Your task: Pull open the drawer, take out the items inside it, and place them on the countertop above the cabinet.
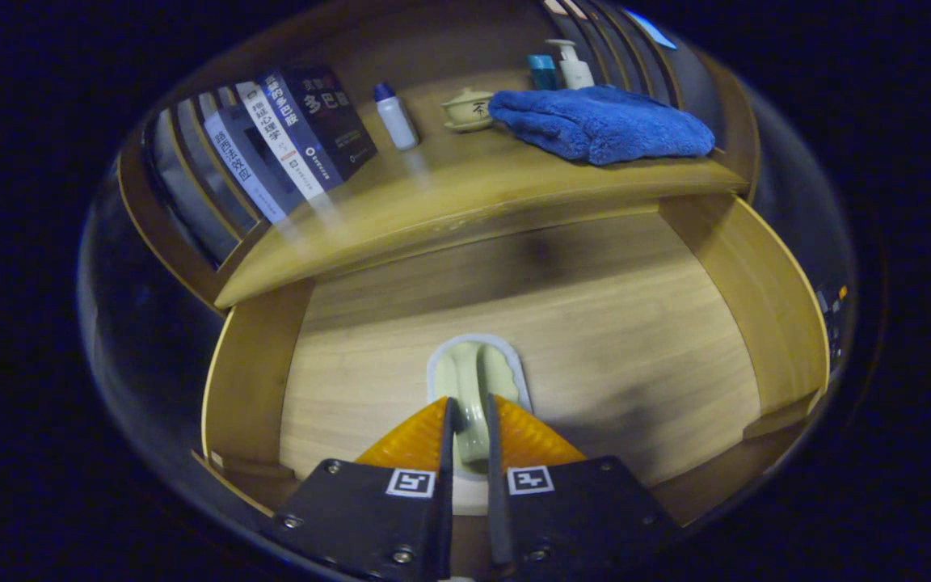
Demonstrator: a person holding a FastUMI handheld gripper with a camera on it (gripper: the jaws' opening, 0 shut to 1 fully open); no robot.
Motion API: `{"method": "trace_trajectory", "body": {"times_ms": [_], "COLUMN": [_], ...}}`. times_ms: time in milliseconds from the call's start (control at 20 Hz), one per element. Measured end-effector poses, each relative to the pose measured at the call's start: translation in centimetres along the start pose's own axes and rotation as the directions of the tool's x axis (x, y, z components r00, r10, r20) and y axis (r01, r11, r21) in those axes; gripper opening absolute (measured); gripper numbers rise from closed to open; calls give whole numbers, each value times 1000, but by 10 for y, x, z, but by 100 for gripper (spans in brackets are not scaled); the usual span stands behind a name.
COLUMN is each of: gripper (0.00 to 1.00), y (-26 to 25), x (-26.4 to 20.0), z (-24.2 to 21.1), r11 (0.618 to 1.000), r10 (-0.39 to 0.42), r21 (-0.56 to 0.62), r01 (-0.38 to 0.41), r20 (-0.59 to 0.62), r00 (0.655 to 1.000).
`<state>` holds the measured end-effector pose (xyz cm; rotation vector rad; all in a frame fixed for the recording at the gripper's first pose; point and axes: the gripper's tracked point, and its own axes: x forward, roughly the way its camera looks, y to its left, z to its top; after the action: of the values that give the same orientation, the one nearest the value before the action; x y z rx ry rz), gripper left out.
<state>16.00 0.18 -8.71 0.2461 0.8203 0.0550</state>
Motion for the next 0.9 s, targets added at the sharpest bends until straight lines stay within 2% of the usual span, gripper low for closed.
{"method": "trace_trajectory", "body": {"times_ms": [250, 300, 500, 600, 700, 900], "gripper": [19, 19, 18, 18, 18, 18], "y": [1, 5, 18, 20, 19, 13], "x": [1, -4, -30, -43, -39, -18], "z": [-3, -2, 17, 33, 31, 15], "r11": [997, 997, 991, 984, 973, 967], "r10": [3, 26, 93, 97, 75, 15], "r21": [-71, -72, -115, -171, -231, -252], "r01": [-1, -23, -74, -57, -23, 23], "r20": [32, 48, 169, 235, 218, 146], "r00": [999, 999, 981, 967, 973, 989]}}
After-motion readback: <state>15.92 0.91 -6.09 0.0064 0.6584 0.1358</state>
